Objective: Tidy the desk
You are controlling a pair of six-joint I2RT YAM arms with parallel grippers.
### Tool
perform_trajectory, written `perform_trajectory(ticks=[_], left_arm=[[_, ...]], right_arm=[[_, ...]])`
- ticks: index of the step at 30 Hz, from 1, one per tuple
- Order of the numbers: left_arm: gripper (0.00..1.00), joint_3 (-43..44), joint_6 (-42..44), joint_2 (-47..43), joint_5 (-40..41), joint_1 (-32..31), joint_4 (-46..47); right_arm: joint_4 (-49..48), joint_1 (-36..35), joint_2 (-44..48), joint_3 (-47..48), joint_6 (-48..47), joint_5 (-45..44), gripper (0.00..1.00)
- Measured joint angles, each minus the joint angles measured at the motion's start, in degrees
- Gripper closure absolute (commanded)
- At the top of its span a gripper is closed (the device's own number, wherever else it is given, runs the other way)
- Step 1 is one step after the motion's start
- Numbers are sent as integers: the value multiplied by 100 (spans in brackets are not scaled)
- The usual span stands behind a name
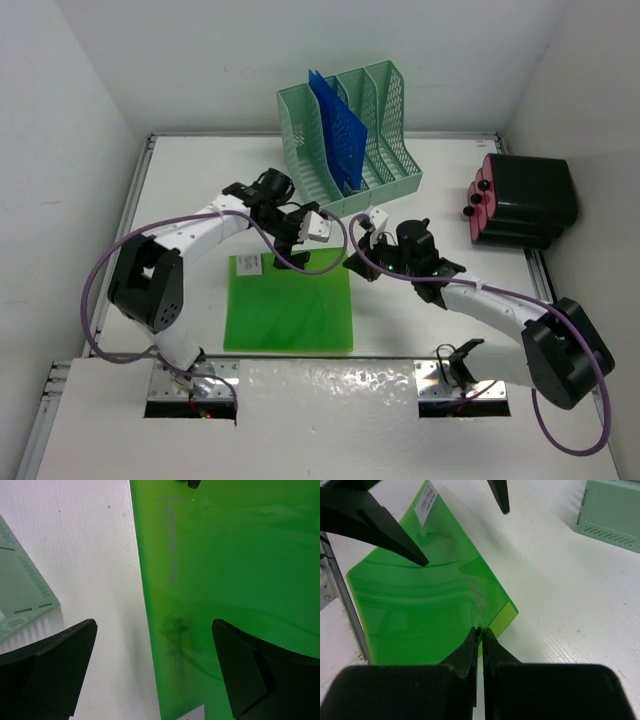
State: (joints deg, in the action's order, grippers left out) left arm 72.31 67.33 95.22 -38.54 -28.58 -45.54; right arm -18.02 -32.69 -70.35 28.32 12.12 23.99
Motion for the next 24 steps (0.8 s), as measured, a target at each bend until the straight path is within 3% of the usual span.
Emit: perform_trajectory(ticks=[7, 10, 15, 16, 17, 18, 22, 24], left_arm=[[4, -4, -293, 468, -251, -9, 236], [11, -7, -400, 529, -354, -31, 354], [62, -7, -433, 632, -595, -153, 245], [83, -9, -389, 675, -623, -197, 181], [95, -7, -420, 704, -634, -214, 177], [100, -7, -422, 715, -697, -214, 103], [100, -7, -599, 717, -769, -225, -59], [100, -7, -874, 691, -726, -227, 17]], right_arm=[[-85, -61, 0, 0, -22, -4, 100], [-101, -76, 0, 0, -48, -42, 100], [-122, -83, 0, 0, -83, -131, 100], [-105, -83, 0, 0, -96, -136, 100], [-50, -85, 0, -15, -116, -131, 100], [9, -85, -13, -42, -142, -142, 100], [4, -85, -48, -76, -188, -155, 100], [7, -85, 4, -103, -188, -212, 81]])
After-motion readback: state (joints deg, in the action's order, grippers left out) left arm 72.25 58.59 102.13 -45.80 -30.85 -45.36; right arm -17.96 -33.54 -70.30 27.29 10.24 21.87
